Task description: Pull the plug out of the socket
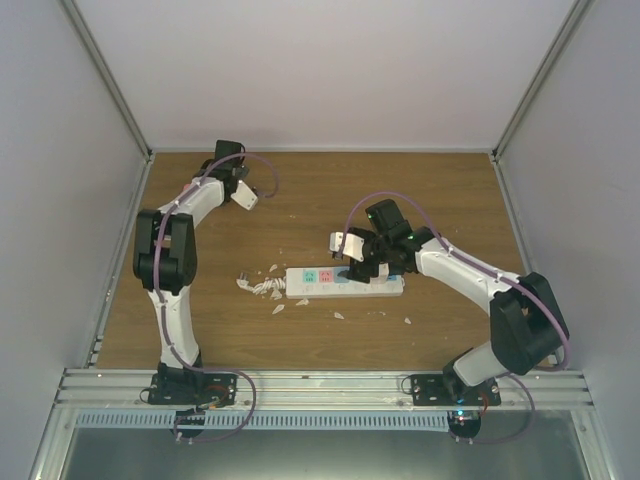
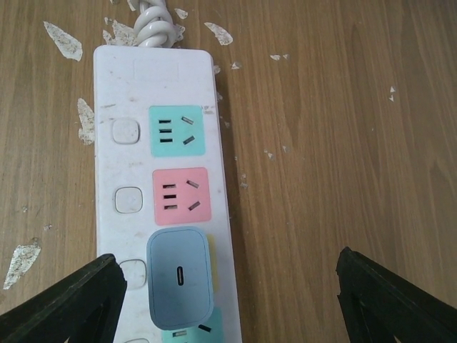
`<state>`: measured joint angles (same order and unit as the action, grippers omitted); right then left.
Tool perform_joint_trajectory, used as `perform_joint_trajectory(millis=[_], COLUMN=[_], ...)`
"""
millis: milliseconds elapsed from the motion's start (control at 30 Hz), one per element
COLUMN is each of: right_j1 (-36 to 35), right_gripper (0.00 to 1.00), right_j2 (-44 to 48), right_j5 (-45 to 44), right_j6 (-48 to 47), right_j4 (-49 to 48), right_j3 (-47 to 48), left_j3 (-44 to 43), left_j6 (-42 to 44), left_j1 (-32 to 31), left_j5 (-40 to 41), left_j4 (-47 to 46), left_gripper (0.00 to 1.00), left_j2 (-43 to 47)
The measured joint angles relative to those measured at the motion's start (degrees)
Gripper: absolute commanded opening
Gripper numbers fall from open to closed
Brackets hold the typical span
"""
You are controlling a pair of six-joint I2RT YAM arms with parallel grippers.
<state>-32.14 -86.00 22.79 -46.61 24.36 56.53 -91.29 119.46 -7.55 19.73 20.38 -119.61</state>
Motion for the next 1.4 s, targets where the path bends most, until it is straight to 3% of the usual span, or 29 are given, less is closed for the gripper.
perform_joint_trajectory(millis=[67, 233, 300, 400, 1000, 1233, 1400], right_j1=[0.0, 0.07, 0.07, 0.13, 5.84, 10.69, 13.97], right_gripper=[0.85, 0.9, 0.97, 1.0, 1.0, 1.0, 1.0], right_j2=[0.22, 1.99, 2.95, 3.98, 9.49, 12.98, 18.08], right_j5=[0.0, -0.02, 0.0, 0.04, 4.55, 6.56, 7.15], right_j6=[0.0, -0.09, -0.09, 0.07, 3.54, 7.15, 11.56], right_j4=[-0.02, -0.37, -0.59, -1.01, -4.02, -5.35, -7.37], right_j3=[-0.02, -0.02, -0.02, 0.0, 0.94, 2.51, 2.51], left_j3=[0.72, 0.98, 0.98, 0.98, 1.66, 14.78, 21.22], left_j6=[0.17, -1.31, -4.0, -8.96, -57.09, -80.24, -90.73], left_j1=[-0.48, -1.88, -2.47, -3.13, -2.95, 1.09, 1.73], left_j5=[-1.03, -6.49, -8.79, -11.26, -33.4, -44.17, -48.76], left_j4=[0.31, 2.58, 3.39, 3.69, 9.25, -0.31, -4.35], left_gripper=[0.98, 0.99, 0.99, 0.99, 0.99, 0.99, 0.99], left_j2=[2.16, 8.9, 12.13, 15.85, 25.24, 36.09, 41.16])
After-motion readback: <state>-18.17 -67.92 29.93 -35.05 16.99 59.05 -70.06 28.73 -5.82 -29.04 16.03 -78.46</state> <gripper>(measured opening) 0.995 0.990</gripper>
